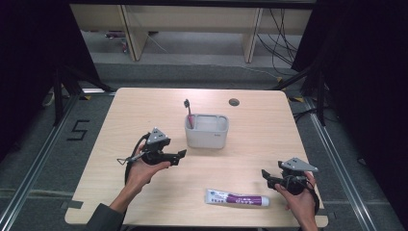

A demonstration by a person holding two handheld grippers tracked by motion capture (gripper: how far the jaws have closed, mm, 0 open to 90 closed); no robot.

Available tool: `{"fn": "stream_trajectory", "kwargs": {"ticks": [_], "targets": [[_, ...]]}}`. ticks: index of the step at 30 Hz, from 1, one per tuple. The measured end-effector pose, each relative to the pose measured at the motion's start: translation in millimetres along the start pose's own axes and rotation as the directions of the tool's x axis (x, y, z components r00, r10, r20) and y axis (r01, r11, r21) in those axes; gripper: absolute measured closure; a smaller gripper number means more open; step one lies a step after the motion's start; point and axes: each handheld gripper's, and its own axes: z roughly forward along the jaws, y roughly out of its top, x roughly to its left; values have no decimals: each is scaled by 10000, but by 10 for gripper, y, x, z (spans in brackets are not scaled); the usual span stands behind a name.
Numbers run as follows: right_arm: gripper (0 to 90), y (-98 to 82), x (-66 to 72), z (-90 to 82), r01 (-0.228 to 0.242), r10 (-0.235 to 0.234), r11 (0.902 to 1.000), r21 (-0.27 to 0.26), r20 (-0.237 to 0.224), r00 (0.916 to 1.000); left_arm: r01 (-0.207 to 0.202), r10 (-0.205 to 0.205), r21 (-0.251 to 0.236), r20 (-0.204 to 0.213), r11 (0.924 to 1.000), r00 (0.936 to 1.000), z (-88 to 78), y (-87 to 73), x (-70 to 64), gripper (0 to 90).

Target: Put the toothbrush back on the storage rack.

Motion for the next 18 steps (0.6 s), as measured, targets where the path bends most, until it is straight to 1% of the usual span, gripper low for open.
{"fn": "stream_trajectory", "kwargs": {"ticks": [1,2,3,6,7,9,10,11,12,14,15,17,18], "targets": [[264,0,-1,1,20,-20,10000,-23,39,10000,-100,100,59,18,9999,9999,-19,-11,13,211],[264,-2,-4,5,59,-58,10000,-28,78,10000,-105,105,57,14,9999,9999,-31,-20,16,211],[264,-3,-5,7,49,-49,10000,-14,65,10000,-7,7,-50,22,10000,10000,-38,-34,8,211],[264,-3,-5,8,53,-53,10000,-21,79,10000,-65,65,25,56,10000,10000,-83,-97,14,210],[264,-1,-3,2,68,-69,10000,51,82,9999,-197,197,18,-23,9998,9998,-95,-119,22,211],[264,-1,-2,1,73,-73,10000,41,76,9999,-33,33,-28,-34,10000,10000,-105,-184,22,211],[264,-1,-2,2,72,-72,10000,42,76,9999,-10,10,41,2,10000,10000,-113,-218,32,210],[264,-2,-3,3,76,-76,10000,44,76,9999,-123,124,179,-68,9998,9999,-127,-253,46,209],[264,-3,-5,5,58,-59,10000,53,79,10000,41,-42,127,8,9999,10000,-124,-288,46,208],[264,-5,-11,9,7,-8,10000,80,55,10000,-52,52,331,-4,9994,10000,-148,-349,69,207],[264,-6,-12,10,-40,40,9999,104,31,10000,10,-10,333,1,9994,10000,-153,-380,73,206],[264,-12,8,2,-296,294,9994,180,118,9995,94,-94,371,9,9993,10000,-166,-430,76,205],[264,-12,-16,4,-28,28,10000,30,128,9999,151,-151,373,11,9992,9999,-171,-455,74,205]]}}
